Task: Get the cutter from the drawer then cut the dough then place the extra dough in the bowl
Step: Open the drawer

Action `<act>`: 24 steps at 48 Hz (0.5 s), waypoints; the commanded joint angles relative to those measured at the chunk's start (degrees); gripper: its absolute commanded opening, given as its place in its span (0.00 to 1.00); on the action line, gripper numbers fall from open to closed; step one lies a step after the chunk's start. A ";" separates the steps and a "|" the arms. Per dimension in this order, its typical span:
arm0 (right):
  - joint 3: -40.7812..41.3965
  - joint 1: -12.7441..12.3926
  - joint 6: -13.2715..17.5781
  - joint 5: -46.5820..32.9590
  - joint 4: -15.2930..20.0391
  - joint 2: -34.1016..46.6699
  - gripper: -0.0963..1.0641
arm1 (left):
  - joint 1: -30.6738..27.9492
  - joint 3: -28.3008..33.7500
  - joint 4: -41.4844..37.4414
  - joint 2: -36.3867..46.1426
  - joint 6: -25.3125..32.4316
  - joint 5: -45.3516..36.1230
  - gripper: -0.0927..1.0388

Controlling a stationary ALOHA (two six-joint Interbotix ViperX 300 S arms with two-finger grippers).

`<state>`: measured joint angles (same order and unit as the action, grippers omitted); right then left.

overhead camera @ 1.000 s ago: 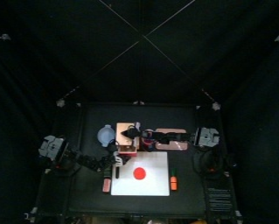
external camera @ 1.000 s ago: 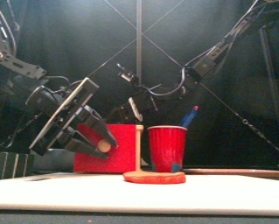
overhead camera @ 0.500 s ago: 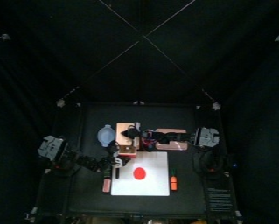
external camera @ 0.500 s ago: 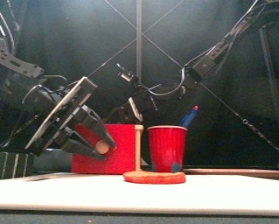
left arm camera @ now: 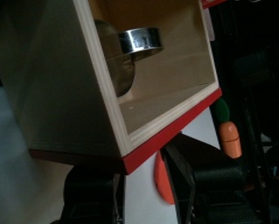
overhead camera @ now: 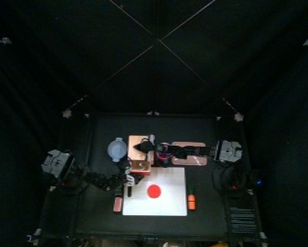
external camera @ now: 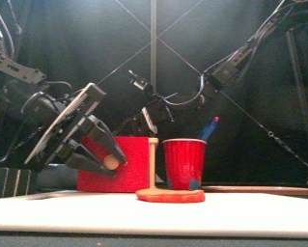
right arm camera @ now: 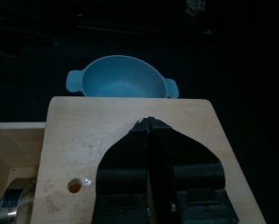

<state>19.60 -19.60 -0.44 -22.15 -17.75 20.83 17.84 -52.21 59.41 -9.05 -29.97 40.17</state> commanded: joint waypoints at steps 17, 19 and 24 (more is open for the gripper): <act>0.00 -0.44 0.09 0.79 -0.18 -0.70 0.02 | 0.70 0.79 -0.62 1.32 0.44 0.44 0.81; 0.00 -0.53 0.09 0.88 -0.09 -0.79 0.02 | 0.70 0.70 -0.53 1.49 0.53 0.44 0.82; -0.09 -0.44 0.09 0.79 -0.18 -0.79 0.02 | 1.05 0.44 -0.62 2.11 0.44 0.44 0.83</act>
<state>19.60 -19.51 -0.44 -22.06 -17.84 20.83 18.72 -52.21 58.97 -8.61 -29.62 40.25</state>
